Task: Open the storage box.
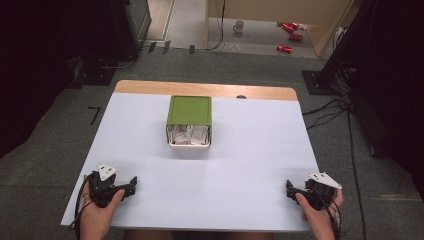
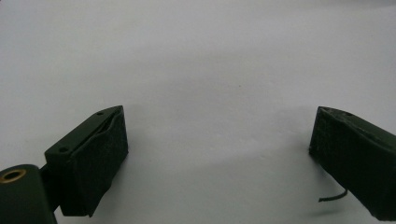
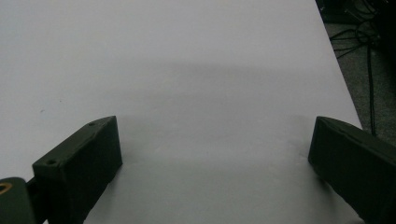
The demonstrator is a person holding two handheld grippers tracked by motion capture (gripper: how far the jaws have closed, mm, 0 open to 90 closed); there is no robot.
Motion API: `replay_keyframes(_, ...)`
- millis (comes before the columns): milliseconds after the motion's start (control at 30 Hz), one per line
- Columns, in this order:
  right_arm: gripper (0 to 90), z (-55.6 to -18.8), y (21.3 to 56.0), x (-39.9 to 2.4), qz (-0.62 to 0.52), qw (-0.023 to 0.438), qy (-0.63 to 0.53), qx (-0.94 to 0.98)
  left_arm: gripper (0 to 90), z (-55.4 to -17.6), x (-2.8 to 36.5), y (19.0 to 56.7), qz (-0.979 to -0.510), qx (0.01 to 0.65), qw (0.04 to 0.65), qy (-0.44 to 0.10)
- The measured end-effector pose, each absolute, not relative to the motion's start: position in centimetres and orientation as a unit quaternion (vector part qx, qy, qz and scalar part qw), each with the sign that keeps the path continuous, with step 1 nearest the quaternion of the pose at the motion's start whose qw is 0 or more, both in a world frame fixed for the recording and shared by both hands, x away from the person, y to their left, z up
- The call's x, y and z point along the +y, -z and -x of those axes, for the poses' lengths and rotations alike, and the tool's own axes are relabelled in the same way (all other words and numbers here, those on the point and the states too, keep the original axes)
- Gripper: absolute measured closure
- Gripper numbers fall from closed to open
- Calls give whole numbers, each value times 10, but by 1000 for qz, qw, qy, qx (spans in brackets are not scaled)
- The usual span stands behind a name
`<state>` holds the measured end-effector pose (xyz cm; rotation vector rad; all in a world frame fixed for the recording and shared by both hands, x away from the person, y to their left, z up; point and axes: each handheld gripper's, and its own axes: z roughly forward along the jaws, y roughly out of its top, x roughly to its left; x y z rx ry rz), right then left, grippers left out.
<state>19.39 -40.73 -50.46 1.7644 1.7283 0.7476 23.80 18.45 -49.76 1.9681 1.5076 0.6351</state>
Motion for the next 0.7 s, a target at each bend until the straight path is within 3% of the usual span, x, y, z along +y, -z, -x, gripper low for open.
replay_keyframes(333, 25, -194, 503, -407, -661, 279, -274, 641, 37, -239, 185, 498, -738, 564, 289, -233)
replay_keyframes(467, 94, -191, 500, -402, -667, 291, -272, 630, 37, -238, 185, 498, -737, 564, 289, -234)
replay_keyframes(700, 106, -191, 487, -393, -667, 286, -293, 622, 37, -238, 185, 498, -736, 564, 292, -235)
